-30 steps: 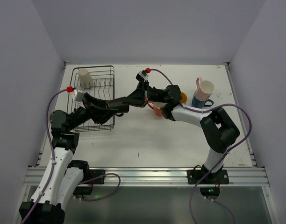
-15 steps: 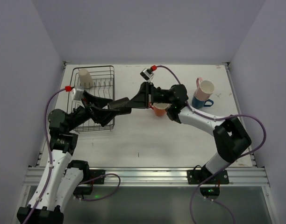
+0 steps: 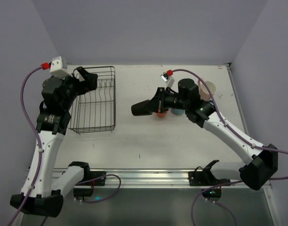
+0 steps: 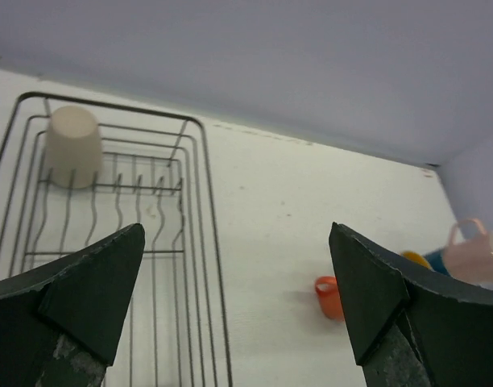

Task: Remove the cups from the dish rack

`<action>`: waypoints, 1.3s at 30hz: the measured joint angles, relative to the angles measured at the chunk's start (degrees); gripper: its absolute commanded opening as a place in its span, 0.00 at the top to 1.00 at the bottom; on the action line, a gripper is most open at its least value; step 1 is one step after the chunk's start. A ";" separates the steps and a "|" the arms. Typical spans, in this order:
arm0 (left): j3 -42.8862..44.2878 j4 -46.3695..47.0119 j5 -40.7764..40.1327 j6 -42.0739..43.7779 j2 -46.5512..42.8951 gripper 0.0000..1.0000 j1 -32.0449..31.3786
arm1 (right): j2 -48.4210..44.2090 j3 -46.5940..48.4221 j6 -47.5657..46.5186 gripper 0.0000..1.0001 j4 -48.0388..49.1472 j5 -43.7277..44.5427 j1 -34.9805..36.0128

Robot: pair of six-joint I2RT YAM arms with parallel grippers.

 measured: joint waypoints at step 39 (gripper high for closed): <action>26.18 -18.36 -30.47 9.77 47.52 0.00 1.07 | 10.69 -3.15 -21.55 1.00 -44.09 52.11 0.00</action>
